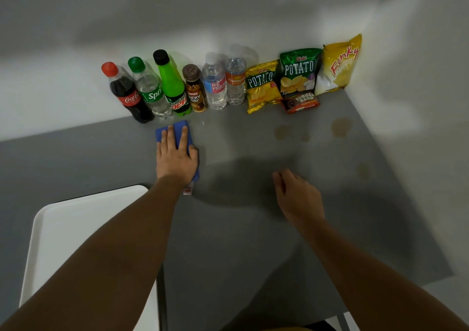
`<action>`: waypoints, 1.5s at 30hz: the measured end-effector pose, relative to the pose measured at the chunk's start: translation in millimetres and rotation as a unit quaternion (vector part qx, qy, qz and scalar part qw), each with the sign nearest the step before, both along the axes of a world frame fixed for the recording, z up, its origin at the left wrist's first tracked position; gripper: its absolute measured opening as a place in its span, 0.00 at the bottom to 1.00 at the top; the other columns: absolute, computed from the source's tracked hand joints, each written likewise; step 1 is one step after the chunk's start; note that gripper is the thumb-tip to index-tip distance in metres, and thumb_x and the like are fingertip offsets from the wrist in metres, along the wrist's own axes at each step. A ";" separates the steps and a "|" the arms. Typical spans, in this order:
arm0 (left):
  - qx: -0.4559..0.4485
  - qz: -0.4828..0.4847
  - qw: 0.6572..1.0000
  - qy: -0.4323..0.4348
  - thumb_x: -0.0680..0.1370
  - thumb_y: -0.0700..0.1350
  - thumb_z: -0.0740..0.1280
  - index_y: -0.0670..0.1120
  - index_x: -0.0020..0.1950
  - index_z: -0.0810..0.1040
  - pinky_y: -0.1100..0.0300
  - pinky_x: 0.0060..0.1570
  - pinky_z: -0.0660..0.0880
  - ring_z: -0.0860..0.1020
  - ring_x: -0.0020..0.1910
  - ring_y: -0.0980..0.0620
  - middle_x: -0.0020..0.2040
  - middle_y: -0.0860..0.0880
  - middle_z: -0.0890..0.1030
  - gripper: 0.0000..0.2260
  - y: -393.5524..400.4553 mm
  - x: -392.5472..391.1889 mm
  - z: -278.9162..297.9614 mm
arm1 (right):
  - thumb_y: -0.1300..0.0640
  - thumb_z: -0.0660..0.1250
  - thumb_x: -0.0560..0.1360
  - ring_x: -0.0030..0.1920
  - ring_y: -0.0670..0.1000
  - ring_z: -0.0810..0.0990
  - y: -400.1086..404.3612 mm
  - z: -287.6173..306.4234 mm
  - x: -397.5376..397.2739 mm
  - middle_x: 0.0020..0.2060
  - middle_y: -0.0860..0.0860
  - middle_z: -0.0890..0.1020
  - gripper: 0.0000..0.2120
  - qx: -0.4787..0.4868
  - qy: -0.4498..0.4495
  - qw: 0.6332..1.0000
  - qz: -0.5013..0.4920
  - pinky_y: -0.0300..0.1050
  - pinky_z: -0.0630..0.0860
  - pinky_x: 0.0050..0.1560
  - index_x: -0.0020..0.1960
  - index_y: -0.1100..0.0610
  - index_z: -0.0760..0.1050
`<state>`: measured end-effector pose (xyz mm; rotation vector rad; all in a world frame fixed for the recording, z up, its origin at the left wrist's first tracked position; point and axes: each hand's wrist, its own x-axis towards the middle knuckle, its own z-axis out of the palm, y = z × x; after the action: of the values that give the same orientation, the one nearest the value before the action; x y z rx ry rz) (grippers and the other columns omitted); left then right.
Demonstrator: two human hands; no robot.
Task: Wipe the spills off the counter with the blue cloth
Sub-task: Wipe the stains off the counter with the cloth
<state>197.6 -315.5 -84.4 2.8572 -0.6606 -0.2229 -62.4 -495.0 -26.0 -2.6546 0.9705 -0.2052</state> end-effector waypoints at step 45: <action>-0.049 -0.169 0.983 0.061 0.85 0.56 0.49 0.54 0.83 0.48 0.49 0.80 0.41 0.42 0.82 0.46 0.84 0.46 0.45 0.26 -118.8 -131.8 7.2 | 0.46 0.59 0.83 0.33 0.56 0.79 5.0 -11.6 -22.4 0.38 0.51 0.80 0.14 -0.016 0.011 1.000 0.018 0.44 0.62 0.31 0.43 0.52 0.73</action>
<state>65.8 -434.3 -77.2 2.5976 -1.0959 -0.3987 -84.8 -490.0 -37.6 -2.7054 0.9337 -0.1864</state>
